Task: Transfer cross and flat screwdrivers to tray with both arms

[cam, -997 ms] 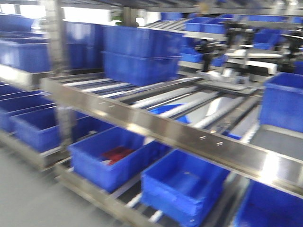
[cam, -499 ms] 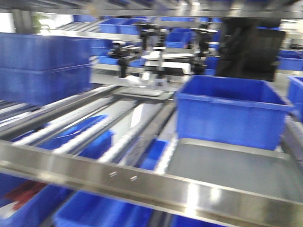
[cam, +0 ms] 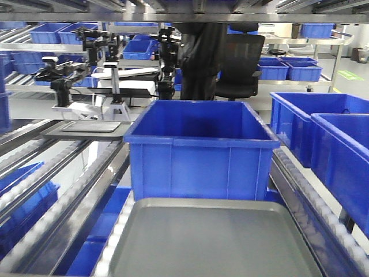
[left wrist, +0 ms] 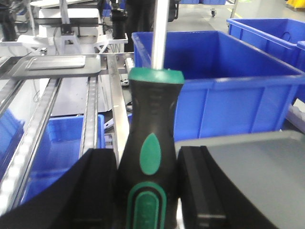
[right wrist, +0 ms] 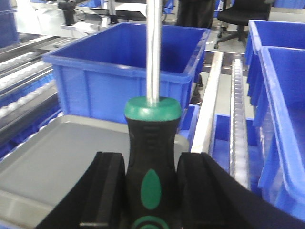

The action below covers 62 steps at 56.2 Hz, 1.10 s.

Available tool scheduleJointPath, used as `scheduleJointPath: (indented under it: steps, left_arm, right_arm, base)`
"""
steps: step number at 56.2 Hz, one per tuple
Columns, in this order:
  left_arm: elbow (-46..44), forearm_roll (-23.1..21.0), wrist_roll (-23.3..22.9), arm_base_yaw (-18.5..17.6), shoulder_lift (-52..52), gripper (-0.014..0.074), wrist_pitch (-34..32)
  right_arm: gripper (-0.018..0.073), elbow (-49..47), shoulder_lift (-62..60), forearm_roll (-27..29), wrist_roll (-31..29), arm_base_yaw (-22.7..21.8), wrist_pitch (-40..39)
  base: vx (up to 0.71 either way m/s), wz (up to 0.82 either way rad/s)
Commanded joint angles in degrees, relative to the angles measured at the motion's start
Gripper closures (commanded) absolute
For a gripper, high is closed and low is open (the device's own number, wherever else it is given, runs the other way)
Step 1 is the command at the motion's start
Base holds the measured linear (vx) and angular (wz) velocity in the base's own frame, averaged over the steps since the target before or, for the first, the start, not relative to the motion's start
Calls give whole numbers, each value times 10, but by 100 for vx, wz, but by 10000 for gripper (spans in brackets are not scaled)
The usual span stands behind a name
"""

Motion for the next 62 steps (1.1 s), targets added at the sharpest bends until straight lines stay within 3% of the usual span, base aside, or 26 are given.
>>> scheduleJointPath:
  steps: [1, 62]
  left_arm:
    - [-17, -4, 0, -3, -5, 599, -55]
    - [-17, -4, 0, -3, -6, 599, -55]
  right_arm:
    - [567, -17, -1, 5, -3, -1, -48]
    - [567, -17, -1, 5, -3, -1, -45]
  base:
    - [23, -10]
    - [5, -2]
